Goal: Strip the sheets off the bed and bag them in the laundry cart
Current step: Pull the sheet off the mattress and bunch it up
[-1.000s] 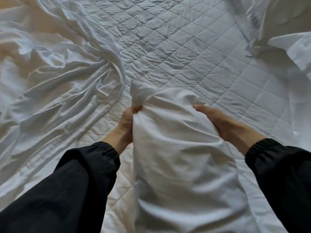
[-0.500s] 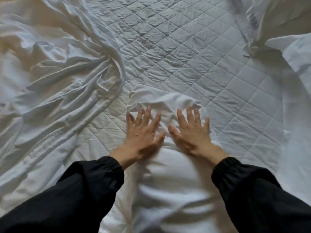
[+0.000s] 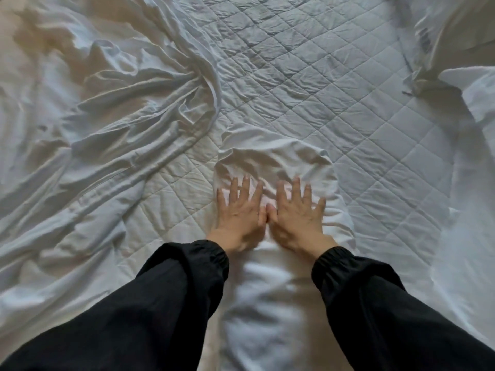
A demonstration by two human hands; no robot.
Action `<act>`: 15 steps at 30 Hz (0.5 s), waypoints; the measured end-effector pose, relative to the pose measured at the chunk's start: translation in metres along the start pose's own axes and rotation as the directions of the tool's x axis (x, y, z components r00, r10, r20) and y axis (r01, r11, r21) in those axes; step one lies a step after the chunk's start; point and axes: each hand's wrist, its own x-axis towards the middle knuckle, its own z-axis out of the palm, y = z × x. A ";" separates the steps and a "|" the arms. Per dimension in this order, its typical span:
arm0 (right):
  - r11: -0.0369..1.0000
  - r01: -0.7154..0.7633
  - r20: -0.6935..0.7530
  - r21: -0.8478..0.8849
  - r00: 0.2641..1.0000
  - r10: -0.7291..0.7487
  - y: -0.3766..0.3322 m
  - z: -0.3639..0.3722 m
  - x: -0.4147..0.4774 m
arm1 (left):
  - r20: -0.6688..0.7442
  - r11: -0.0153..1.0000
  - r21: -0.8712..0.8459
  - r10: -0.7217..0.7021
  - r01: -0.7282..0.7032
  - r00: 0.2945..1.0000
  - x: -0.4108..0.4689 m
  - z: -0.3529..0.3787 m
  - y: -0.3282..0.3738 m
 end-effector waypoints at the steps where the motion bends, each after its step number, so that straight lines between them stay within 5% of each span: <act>1: 1.000 0.029 -0.011 0.001 1.000 -0.029 0.000 0.003 -0.014 | 0.002 1.000 -0.010 0.008 -0.008 1.000 -0.013 0.002 0.002; 15: 0.981 0.085 -0.087 -0.171 0.991 -0.101 0.002 0.046 -0.032 | -0.036 0.999 0.041 -0.021 0.022 0.999 -0.044 0.055 -0.004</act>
